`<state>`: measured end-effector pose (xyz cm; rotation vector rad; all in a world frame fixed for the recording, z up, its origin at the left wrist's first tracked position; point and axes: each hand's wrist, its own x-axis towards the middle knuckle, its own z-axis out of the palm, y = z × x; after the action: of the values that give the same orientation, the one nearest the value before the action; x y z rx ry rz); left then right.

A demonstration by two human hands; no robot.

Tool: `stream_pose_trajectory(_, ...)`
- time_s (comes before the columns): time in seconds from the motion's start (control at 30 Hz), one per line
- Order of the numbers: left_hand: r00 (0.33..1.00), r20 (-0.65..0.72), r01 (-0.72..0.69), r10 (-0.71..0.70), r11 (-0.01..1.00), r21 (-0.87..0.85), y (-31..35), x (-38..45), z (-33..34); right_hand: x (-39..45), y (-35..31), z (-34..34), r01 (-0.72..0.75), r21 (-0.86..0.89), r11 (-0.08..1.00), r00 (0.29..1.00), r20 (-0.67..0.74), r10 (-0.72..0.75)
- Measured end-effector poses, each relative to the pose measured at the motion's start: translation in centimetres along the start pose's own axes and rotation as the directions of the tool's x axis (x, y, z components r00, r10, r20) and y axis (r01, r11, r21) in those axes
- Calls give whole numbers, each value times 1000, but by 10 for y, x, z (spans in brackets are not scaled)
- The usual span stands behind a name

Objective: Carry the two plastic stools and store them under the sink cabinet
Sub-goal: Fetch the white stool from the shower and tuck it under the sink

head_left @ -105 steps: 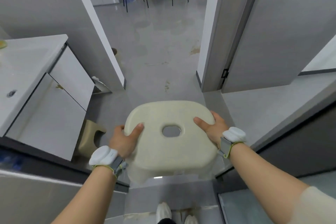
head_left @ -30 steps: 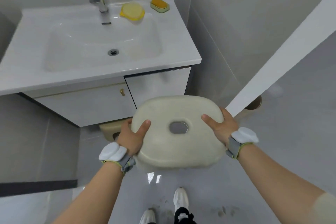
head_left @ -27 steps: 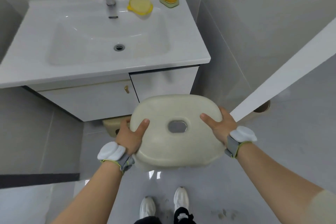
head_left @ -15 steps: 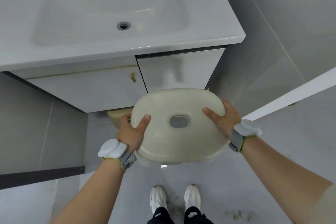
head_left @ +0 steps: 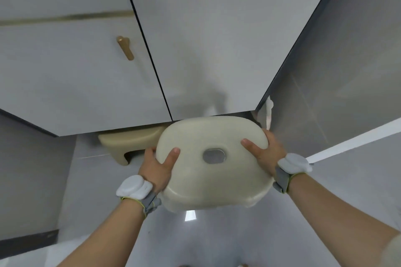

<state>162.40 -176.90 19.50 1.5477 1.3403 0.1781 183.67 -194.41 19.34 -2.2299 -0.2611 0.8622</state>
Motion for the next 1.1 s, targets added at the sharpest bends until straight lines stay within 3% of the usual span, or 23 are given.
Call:
stream_pose_trajectory(0.3,1000,-10,8,-7,997,78,-108,121,80,121,85,87,41,-42,998,999,0,-41)
stream_pose_trajectory(0.47,1000,15,8,-10,990,143,-135,155,111,166,106,105,56,-39,998,998,-35,-57)
stream_pose_trajectory(0.77,999,33,24,-31,983,181,-141,171,120,187,118,115,68,-57,996,997,-38,-71)
stream_pose_trajectory(1.1,998,-40,55,-49,987,148,-151,194,124,212,122,138,52,-21,998,998,-34,-52)
